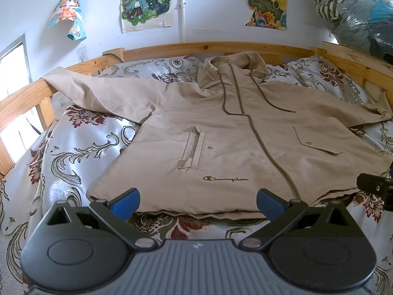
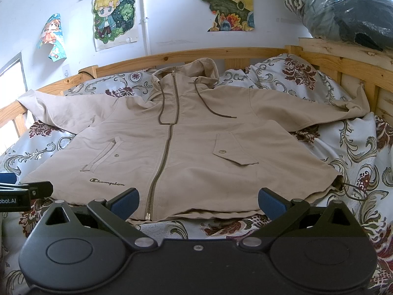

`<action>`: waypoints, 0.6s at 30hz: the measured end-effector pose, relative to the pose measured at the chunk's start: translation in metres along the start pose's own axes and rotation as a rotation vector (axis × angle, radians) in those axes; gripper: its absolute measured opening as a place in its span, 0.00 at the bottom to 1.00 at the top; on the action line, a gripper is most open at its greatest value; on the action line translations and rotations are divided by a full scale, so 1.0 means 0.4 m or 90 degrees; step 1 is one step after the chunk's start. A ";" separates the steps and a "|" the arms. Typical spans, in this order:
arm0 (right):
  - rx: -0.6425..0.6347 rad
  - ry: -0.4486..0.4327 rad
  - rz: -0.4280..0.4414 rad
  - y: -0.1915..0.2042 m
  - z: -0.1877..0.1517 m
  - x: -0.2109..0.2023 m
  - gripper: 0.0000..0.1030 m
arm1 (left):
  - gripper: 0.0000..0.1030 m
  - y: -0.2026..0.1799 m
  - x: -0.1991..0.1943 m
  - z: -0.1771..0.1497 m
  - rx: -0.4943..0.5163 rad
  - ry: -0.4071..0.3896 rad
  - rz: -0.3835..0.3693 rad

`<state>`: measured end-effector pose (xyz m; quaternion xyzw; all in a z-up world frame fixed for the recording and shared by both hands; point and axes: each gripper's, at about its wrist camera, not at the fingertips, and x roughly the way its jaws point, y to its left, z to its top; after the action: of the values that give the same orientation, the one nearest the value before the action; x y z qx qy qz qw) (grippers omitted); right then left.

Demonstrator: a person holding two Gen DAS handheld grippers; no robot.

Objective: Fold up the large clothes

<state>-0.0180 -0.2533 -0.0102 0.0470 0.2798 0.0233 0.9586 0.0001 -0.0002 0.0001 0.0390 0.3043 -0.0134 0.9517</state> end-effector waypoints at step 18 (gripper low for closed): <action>0.004 0.001 -0.003 -0.010 0.001 0.004 0.99 | 0.99 0.014 0.003 -0.001 -0.006 0.006 0.001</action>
<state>-0.0163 -0.2573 -0.0110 0.0492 0.2808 0.0199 0.9583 0.0012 0.0053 -0.0006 0.0348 0.3092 -0.0111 0.9503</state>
